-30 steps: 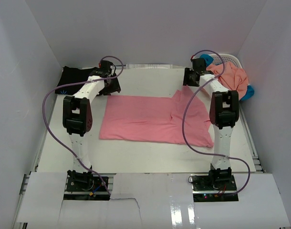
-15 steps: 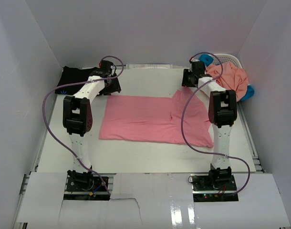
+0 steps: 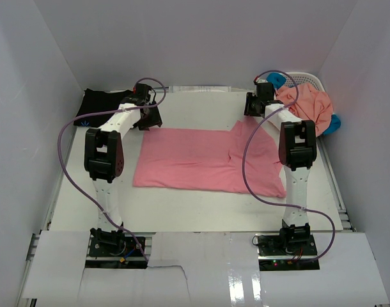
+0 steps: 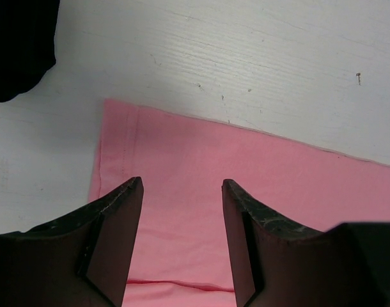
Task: Fold and stack the t-shirts
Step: Grap the side of the flattened tshirt furthest away from the robot with both arms
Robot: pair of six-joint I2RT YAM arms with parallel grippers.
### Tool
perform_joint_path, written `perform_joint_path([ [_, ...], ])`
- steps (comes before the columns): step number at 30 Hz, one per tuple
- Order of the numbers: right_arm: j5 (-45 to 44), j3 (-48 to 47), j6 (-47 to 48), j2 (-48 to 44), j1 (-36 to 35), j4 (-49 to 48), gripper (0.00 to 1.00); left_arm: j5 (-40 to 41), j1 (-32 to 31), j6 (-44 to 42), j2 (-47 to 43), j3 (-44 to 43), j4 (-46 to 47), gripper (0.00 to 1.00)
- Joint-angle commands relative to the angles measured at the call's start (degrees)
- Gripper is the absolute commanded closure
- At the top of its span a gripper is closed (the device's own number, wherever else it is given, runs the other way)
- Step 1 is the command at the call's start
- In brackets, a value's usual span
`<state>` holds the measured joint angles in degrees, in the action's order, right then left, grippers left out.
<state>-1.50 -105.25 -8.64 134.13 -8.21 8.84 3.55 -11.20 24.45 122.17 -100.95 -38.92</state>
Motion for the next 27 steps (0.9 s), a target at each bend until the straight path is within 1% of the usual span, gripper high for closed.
perform_joint_path([
  [1,-1.58,-3.2,-0.23,0.79,0.47,-0.67,0.54,-0.65,0.3,-0.19,-2.81,0.14,0.77,0.37],
  [5,-1.93,-5.92,-0.06,2.28,0.47,2.67,0.54,-0.65,0.3,-0.19,-2.99,0.22,0.86,0.37],
  [7,-2.19,-6.72,-0.14,2.89,0.56,4.43,0.56,-0.65,0.3,-0.19,-2.99,0.22,0.86,0.37],
  [8,-2.19,-6.81,-0.14,2.9,0.56,4.69,0.65,-0.74,0.3,-0.19,-2.99,0.31,0.86,0.37],
  [10,-2.02,-6.63,-0.32,2.81,0.56,4.96,0.72,-0.74,0.3,-0.19,-3.08,0.4,0.95,0.37],
  [16,-1.93,-7.69,-0.5,3.34,0.65,6.8,0.83,-0.65,0.3,-0.36,-3.34,0.84,0.95,0.37],
  [19,-2.37,-7.51,-0.32,2.63,0.65,6.72,0.87,-0.83,0.3,-0.36,-3.6,1.19,0.95,0.37],
  [21,-2.9,-7.77,-0.15,2.28,0.74,6.8,0.92,-0.83,0.22,-0.36,-3.69,1.45,0.95,0.37],
  [27,-3.87,-7.86,-0.06,0.26,0.82,6.71,0.92,-1.88,0.3,-0.89,-1.68,0.84,-0.28,0.37],
])
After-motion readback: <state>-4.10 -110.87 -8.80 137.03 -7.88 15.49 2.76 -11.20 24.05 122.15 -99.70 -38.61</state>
